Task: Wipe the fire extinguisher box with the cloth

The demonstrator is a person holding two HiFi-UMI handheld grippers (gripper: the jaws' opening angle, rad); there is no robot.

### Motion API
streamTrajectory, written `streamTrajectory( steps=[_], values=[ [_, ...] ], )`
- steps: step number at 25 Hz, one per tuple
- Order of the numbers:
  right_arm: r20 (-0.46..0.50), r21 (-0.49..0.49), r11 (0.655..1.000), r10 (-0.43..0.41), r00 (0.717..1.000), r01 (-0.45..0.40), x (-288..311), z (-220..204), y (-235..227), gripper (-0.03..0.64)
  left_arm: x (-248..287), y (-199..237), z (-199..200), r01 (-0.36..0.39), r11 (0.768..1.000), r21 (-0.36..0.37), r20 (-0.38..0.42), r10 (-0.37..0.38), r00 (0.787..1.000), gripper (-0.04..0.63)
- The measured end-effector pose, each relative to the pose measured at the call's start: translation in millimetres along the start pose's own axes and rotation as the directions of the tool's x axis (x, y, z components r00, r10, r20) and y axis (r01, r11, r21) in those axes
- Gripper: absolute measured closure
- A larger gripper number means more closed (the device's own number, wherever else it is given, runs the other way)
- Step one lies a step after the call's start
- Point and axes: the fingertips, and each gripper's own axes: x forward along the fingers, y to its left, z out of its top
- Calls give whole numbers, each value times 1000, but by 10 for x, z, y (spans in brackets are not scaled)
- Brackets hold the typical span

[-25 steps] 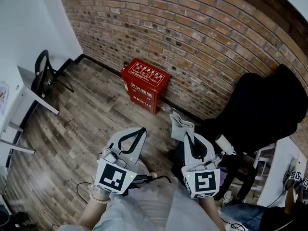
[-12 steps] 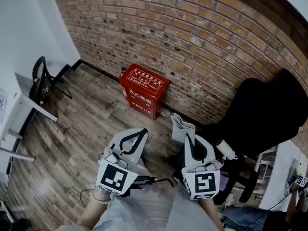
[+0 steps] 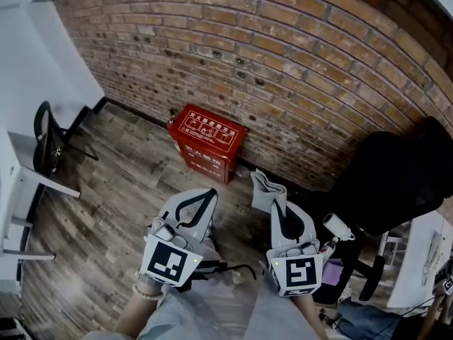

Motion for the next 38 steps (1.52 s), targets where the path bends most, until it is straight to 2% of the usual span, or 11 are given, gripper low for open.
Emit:
streamTrajectory(
  steps=[11, 23, 34, 38],
  values=[
    [-66, 15, 996, -84, 994, 85, 1073, 260, -98, 598, 569, 1042, -224, 98, 995, -23, -5, -98, 995, 598],
    [-112, 17, 987, -157, 981, 160, 1936, 377, -201, 598, 992, 1796, -441, 174, 985, -20, 2, -174, 985, 598],
    [-154, 9, 986, -164, 974, 167, 2310, 272, -226, 598, 1263, 2065, -727, 202, 978, -55, -18, -203, 979, 598],
    [-186, 6, 987, -154, 970, 158, 2378, 105, -281, 598, 1351, 2082, -817, 199, 978, -63, -32, -201, 979, 598]
  ],
)
